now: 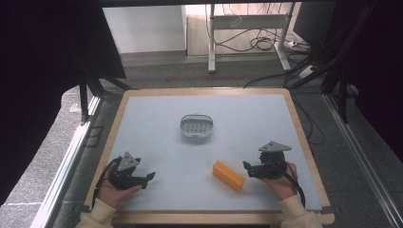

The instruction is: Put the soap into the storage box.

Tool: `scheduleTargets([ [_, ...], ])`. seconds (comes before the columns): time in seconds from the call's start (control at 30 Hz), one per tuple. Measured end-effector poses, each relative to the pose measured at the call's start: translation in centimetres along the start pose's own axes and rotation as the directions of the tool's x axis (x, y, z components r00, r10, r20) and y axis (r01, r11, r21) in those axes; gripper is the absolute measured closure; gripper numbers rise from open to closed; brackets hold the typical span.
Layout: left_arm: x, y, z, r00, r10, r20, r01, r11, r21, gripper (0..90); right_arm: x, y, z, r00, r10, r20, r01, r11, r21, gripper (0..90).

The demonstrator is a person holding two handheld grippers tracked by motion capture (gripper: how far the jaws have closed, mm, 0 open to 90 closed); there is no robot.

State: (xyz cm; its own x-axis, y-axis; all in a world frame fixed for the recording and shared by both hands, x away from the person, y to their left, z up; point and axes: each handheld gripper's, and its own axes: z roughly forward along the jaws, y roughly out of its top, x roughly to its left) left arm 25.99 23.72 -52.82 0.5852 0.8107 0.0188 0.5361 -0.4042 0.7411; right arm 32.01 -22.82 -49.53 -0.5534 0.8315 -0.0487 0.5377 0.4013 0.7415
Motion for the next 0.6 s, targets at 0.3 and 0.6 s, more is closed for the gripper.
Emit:
scheduleTargets([
  [0.3, -0.1, 0.0, 0.4, 0.9999, 0.002, 0.013, -0.002, 0.9999, 0.011, 20.2, -1.0, -0.1, 0.3, 0.9994, 0.034, 0.008, -0.034, 0.999, 0.006, 7.2],
  [0.6, -0.2, 0.0, 0.2, 1.0000, 0.004, 0.009, -0.004, 1.0000, 0.006, 20.2, -1.0, -0.2, 0.0, 0.9996, 0.027, -0.006, -0.027, 0.999, 0.024, 8.8],
])
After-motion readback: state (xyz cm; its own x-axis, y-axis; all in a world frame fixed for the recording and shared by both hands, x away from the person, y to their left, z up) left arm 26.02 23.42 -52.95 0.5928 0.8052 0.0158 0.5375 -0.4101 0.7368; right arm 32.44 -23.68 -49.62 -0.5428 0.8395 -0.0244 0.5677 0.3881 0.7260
